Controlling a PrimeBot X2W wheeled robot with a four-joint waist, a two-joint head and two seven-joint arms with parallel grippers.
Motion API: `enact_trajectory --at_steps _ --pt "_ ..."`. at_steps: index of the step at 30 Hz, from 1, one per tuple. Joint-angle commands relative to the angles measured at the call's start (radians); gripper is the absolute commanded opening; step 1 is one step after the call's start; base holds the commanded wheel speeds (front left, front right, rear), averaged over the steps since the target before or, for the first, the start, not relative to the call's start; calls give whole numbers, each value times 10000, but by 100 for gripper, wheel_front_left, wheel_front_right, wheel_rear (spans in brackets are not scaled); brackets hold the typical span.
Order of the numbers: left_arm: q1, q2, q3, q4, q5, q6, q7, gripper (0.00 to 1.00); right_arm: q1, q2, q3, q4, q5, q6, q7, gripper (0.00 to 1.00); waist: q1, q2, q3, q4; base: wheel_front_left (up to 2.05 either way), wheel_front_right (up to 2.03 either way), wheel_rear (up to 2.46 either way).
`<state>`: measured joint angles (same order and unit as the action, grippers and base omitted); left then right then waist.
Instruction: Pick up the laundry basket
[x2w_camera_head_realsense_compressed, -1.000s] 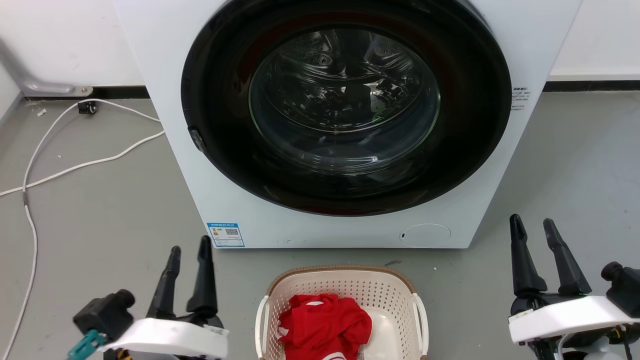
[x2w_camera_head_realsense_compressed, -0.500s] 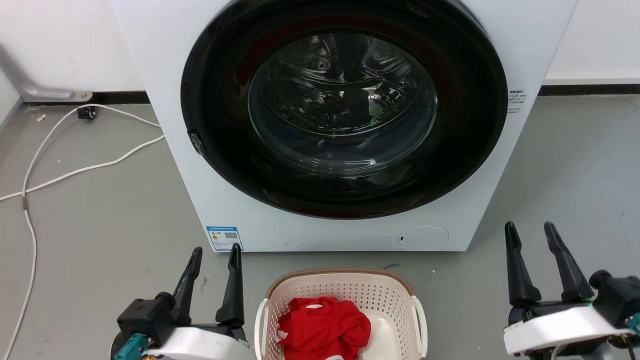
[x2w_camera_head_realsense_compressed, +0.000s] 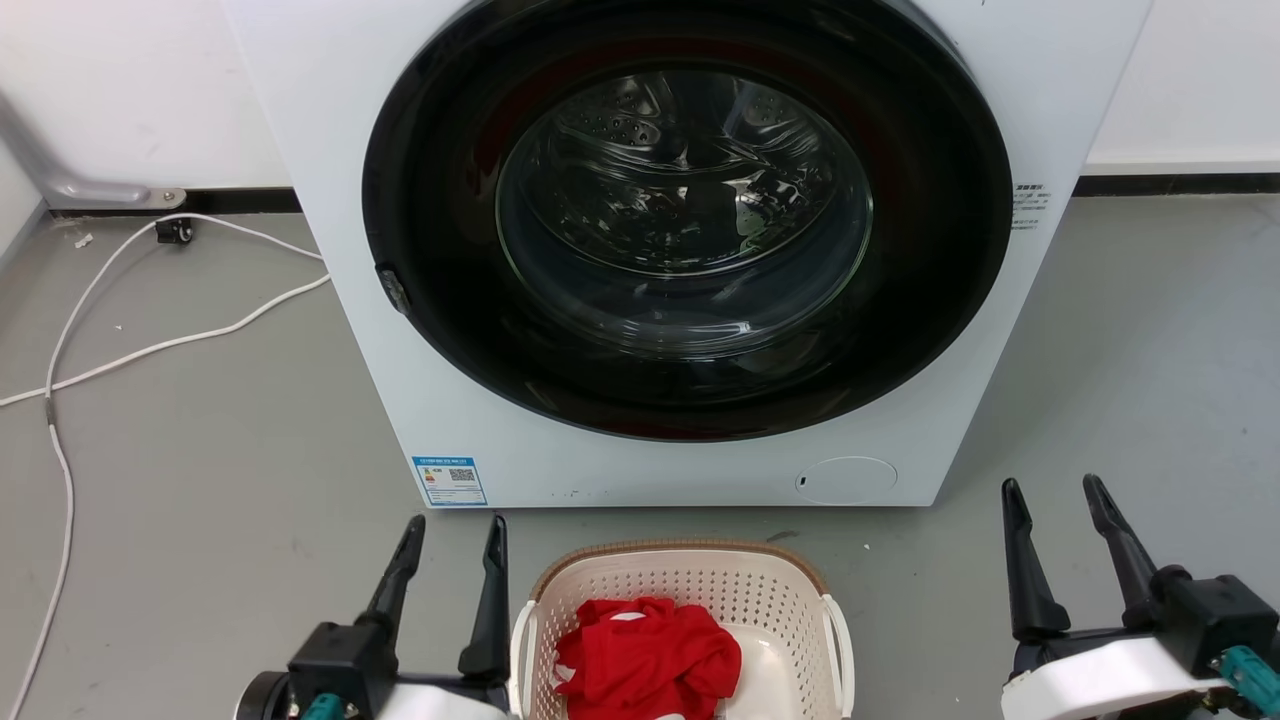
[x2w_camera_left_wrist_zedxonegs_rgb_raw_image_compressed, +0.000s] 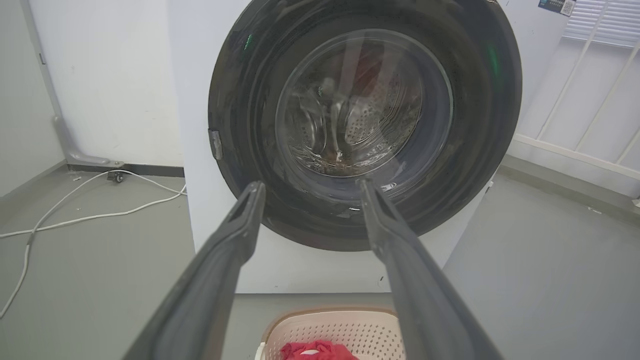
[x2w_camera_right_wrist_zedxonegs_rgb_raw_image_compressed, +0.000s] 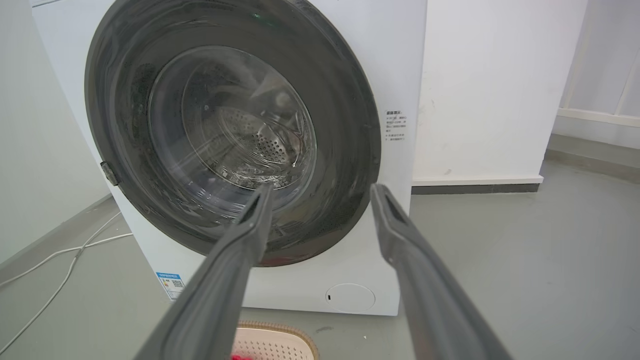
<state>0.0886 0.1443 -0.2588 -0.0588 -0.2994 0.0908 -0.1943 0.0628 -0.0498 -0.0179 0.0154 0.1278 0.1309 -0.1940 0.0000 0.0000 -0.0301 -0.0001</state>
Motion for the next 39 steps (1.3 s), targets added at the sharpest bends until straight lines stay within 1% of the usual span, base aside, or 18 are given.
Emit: enact_trajectory --at_steps 1,6,10,14,19,23,30,34,39 --pt "69 86 -81 -6 250 -17 -82 100 60 -17 -12 6 -286 -3 -94 100 0 0 -6 1 0 0 0" --pt "240 -47 -62 235 519 -226 -222 100 92 -15 53 274 -975 -3 -209 100 0 0 -16 -15 0 0 0" --pt "316 -175 117 168 837 -302 -300 100 90 -14 64 312 -1263 -3 -306 100 0 0 -16 -46 0 0 0" --pt "441 -259 172 189 1174 -479 -373 100 125 -13 13 321 -1573 -3 -382 100 0 0 -23 -52 0 0 0" --pt "567 -535 565 190 1253 -727 -475 100 158 -12 -35 334 -1895 -3 -482 100 0 0 -28 -36 0 0 0" --pt "698 -738 917 291 1289 -989 -545 100 134 -12 -195 406 -1445 -4 -547 100 0 0 -27 -23 0 0 0" --pt "777 -892 1228 366 1846 -1422 -664 100 191 -6 -116 435 -1849 -3 -667 100 0 0 -53 -3 0 0 0" --pt "843 -926 1258 389 2148 -1509 -736 100 216 -5 -114 413 -2126 -5 -725 100 0 0 -70 -8 0 0 0" --pt "846 -937 1279 434 2093 -1566 -714 100 219 -5 -113 439 -2054 -5 -714 100 0 0 -80 -9 0 0 0"
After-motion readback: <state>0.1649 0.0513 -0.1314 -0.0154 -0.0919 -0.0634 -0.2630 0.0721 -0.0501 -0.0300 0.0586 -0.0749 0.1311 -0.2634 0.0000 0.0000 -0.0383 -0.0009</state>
